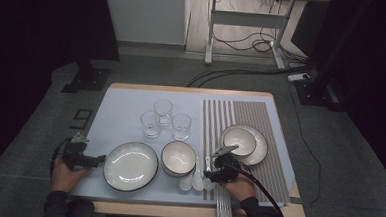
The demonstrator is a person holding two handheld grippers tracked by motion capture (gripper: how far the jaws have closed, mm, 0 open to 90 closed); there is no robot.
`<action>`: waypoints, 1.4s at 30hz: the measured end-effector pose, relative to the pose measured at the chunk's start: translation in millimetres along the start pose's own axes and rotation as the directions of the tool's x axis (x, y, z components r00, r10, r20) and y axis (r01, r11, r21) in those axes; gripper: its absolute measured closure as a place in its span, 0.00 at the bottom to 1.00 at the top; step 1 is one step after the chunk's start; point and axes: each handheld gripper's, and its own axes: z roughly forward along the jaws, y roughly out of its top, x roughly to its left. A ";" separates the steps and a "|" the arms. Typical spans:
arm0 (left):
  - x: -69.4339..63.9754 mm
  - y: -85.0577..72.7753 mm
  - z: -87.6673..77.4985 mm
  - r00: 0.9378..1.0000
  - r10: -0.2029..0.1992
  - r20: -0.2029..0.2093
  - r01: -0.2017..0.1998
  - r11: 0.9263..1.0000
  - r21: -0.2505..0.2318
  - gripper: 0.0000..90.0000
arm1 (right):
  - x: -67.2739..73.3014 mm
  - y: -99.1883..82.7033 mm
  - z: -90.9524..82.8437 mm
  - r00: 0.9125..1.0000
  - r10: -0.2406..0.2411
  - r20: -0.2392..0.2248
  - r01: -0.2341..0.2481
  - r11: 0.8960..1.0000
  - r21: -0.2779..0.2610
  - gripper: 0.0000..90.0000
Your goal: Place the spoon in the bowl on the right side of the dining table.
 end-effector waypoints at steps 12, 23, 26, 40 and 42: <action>0.0 0.0 0.0 1.000 0.000 0.000 0.000 1.000 0.000 0.00 | 4.9 2.9 4.4 0.999 0.023 -0.048 -0.022 0.999 0.028 0.59; 0.0 0.0 0.0 1.000 0.000 0.000 0.000 1.000 0.000 0.00 | 11.0 7.3 5.0 0.998 0.048 -0.033 -0.046 0.998 0.053 0.69; 0.1 0.0 0.0 1.000 0.000 0.000 0.000 1.000 0.000 0.00 | 12.7 9.6 6.4 0.998 0.053 -0.036 -0.051 0.997 0.057 0.72; 0.1 0.0 0.0 1.000 0.000 0.001 0.000 1.000 0.000 0.00 | 18.3 16.4 11.3 0.997 0.047 0.055 -0.052 0.994 0.092 0.89; 0.1 0.0 0.0 1.000 0.000 0.001 0.000 1.000 0.000 0.00 | 19.1 17.0 11.5 0.997 0.051 0.062 -0.057 0.994 0.094 0.89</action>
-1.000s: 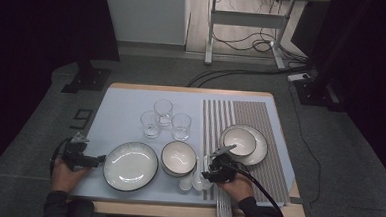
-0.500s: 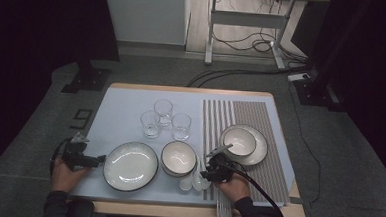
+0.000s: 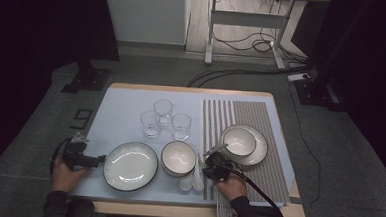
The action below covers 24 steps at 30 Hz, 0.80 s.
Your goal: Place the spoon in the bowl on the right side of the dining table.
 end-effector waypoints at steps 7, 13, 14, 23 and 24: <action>0.0 0.0 0.0 1.000 0.000 0.000 0.000 1.000 0.000 0.00 | -0.3 1.4 0.0 1.000 0.012 0.005 -0.012 1.000 0.005 0.90; 0.0 0.0 0.0 1.000 0.000 0.000 0.000 1.000 0.000 0.00 | -1.5 2.8 -3.6 1.000 0.014 0.003 -0.014 1.000 0.000 0.90; 0.0 0.0 0.0 1.000 0.000 0.000 0.000 1.000 0.000 0.00 | -1.5 3.2 -5.1 1.000 0.015 0.006 -0.015 1.000 -0.005 0.90; 0.0 0.0 0.0 1.000 0.000 0.000 0.000 1.000 0.000 0.00 | -7.3 6.2 -20.4 1.000 0.021 0.014 -0.020 0.999 -0.032 0.90; 0.0 0.0 0.0 1.000 0.000 0.000 0.000 1.000 0.000 0.00 | -7.9 6.4 -22.1 1.000 0.023 0.012 -0.022 0.999 -0.034 0.90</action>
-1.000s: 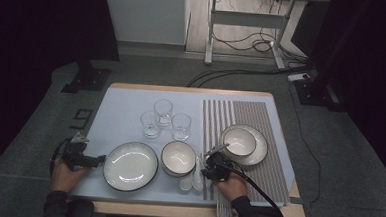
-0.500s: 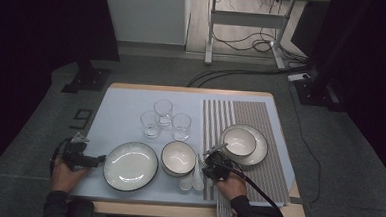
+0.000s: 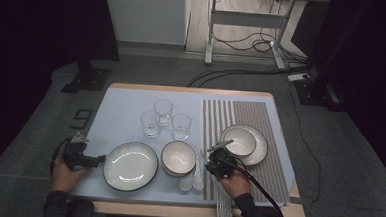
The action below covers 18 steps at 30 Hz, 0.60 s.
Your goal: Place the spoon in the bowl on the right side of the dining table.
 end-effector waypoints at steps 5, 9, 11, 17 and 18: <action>0.1 0.0 0.0 1.000 0.001 -0.001 -0.001 1.000 0.000 0.00 | -2.8 1.1 -7.5 1.000 -0.001 -0.002 0.001 1.000 -0.010 0.90; 0.0 0.0 0.0 1.000 0.000 0.000 0.000 1.000 0.000 0.00 | -6.9 1.8 -13.8 1.000 0.000 0.005 0.000 1.000 -0.015 0.90; 0.0 0.0 0.0 1.000 0.000 0.000 0.000 1.000 0.000 0.00 | -9.2 2.0 -17.5 1.000 0.003 0.006 -0.003 1.000 -0.020 0.90; 0.1 0.0 0.0 1.000 0.001 0.000 -0.001 1.000 0.001 0.00 | -16.7 2.9 -28.1 1.000 0.019 0.003 -0.019 0.999 -0.033 0.90; 0.0 0.0 0.0 1.000 0.001 0.000 -0.001 1.000 0.001 0.00 | -17.9 3.1 -29.6 1.000 0.024 0.003 -0.024 0.999 -0.034 0.90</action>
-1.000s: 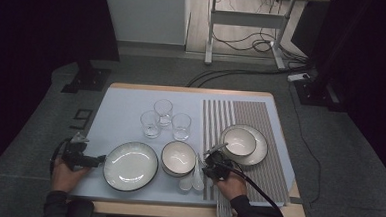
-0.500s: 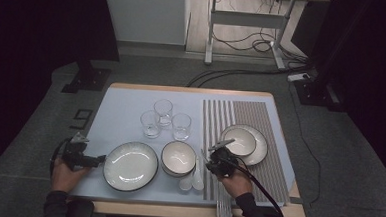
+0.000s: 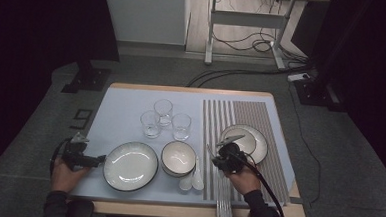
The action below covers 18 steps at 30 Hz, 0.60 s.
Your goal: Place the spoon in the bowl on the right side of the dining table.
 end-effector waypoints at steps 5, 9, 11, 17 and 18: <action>0.0 0.0 0.0 1.000 0.000 0.000 0.000 1.000 0.000 0.00 | -6.7 2.5 -9.6 1.000 0.009 0.009 -0.009 1.000 -0.014 0.90; 0.0 0.0 0.0 1.000 0.000 0.000 0.000 1.000 0.000 0.00 | -13.7 5.9 -18.9 1.000 0.020 0.021 -0.020 0.999 -0.027 0.90; 0.0 0.0 0.0 1.000 0.000 0.000 0.000 1.000 0.000 0.00 | -17.6 7.9 -23.2 0.999 0.026 0.025 -0.025 0.999 -0.031 0.90; 0.0 -0.1 0.1 1.000 0.000 0.000 0.000 1.000 -0.001 0.00 | -30.7 13.3 -32.7 0.998 0.037 0.060 -0.035 0.999 -0.036 0.90; 0.0 -0.1 0.1 1.000 0.000 0.000 0.000 1.000 -0.001 0.00 | -32.9 14.3 -34.1 0.997 0.041 0.066 -0.038 0.999 -0.038 0.90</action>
